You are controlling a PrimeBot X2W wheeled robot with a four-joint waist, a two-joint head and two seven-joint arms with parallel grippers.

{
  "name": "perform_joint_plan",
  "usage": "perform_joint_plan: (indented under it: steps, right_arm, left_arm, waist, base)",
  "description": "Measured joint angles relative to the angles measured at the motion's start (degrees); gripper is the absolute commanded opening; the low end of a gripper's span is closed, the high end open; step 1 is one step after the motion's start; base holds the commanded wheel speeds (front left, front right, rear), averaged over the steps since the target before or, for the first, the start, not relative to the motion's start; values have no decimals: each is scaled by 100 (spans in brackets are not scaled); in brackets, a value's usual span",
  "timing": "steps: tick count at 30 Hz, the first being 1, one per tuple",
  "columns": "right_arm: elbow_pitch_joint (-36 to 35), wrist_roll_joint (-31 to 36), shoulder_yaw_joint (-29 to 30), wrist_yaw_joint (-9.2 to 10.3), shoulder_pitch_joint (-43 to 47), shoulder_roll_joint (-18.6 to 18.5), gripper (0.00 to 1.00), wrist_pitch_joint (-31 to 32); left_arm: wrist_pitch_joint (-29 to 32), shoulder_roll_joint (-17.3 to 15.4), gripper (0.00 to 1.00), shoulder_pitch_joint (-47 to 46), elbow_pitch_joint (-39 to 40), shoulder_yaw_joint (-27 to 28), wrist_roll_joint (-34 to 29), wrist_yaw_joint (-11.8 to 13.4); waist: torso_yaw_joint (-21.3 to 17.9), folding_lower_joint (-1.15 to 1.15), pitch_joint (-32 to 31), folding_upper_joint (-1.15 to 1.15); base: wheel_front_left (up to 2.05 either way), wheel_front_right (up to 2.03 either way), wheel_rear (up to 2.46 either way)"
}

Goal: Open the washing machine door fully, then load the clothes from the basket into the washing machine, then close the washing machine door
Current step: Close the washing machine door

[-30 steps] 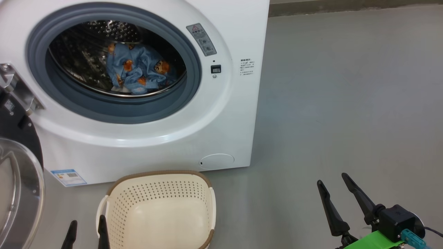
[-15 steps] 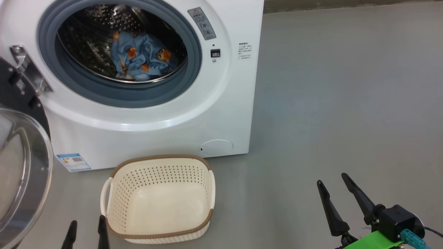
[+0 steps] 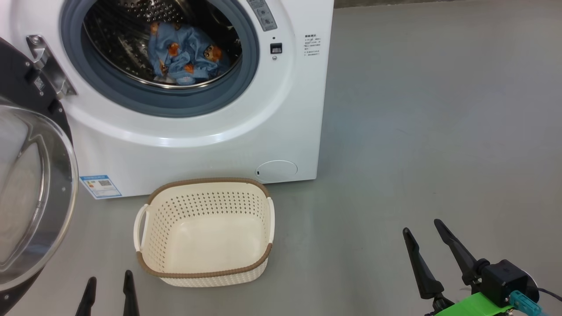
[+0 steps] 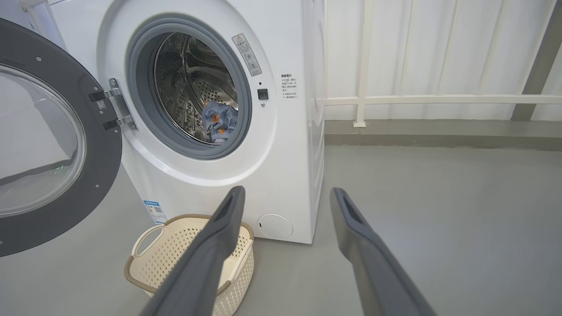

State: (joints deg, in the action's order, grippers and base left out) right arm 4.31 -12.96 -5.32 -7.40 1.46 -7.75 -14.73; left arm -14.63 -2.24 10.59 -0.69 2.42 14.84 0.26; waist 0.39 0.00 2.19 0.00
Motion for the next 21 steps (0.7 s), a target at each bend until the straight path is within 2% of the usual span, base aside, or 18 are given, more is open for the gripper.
perform_joint_plan:
  steps: [11, 21]
  right_arm:
    - [-25, 0, 40, 0, 0, 7, 100, 0]
    - [-11, 11, -7, 0, -5, -54, 100, 0]
  left_arm:
    - [0, 0, 100, -1, 33, -31, -42, -9]
    - [0, 0, 100, -4, 94, -3, -60, 0]
  waist:
    - [160, 0, 85, 0]
    - [552, 0, 105, 0]
  base:
    - [0, 0, 0]
    - [0, 0, 0]
